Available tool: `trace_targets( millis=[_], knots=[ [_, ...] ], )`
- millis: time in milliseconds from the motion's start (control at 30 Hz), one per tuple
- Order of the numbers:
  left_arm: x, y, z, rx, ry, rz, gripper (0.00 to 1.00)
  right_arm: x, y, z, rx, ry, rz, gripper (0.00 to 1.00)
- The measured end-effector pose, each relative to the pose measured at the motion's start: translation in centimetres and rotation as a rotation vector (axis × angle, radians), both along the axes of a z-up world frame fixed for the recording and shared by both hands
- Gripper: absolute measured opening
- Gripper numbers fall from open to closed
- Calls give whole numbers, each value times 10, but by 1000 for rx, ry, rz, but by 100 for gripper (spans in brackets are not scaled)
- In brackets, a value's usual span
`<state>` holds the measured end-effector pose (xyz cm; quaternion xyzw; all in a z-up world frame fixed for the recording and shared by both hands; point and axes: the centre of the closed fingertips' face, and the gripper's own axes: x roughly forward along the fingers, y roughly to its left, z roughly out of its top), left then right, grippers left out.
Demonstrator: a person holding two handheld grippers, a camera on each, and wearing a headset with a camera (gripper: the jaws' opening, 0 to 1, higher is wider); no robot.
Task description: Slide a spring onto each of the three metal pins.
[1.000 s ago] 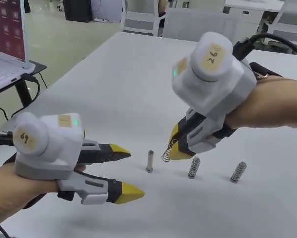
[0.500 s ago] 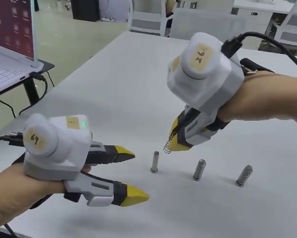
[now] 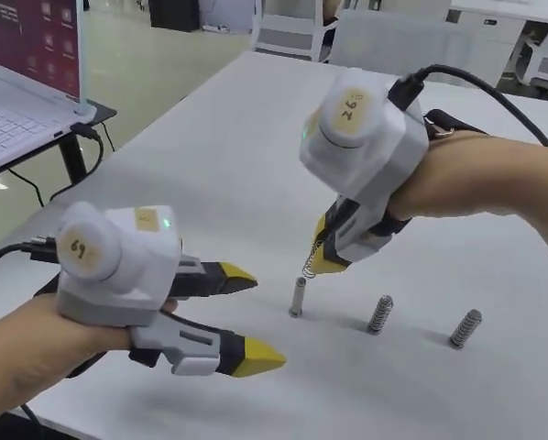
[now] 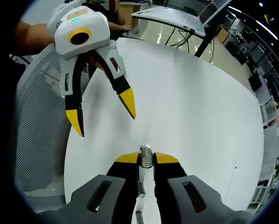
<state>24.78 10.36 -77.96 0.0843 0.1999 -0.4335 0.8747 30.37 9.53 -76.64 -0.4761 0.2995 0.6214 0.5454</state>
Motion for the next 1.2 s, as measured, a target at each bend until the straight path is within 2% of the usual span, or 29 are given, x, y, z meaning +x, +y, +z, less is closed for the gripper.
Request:
trace_targets(
  millis=[467,800,1200],
  knots=[
    [3,6,2,-15,-10,27,51,1,7,-11,-35,11,15,9],
    [5,6,4,-32,-20,31,51,2,7,-16,-59,19,21,9],
    [6,5,6,-43,-24,32,51,4,8,-29,-92,36,21,9]
  ],
)
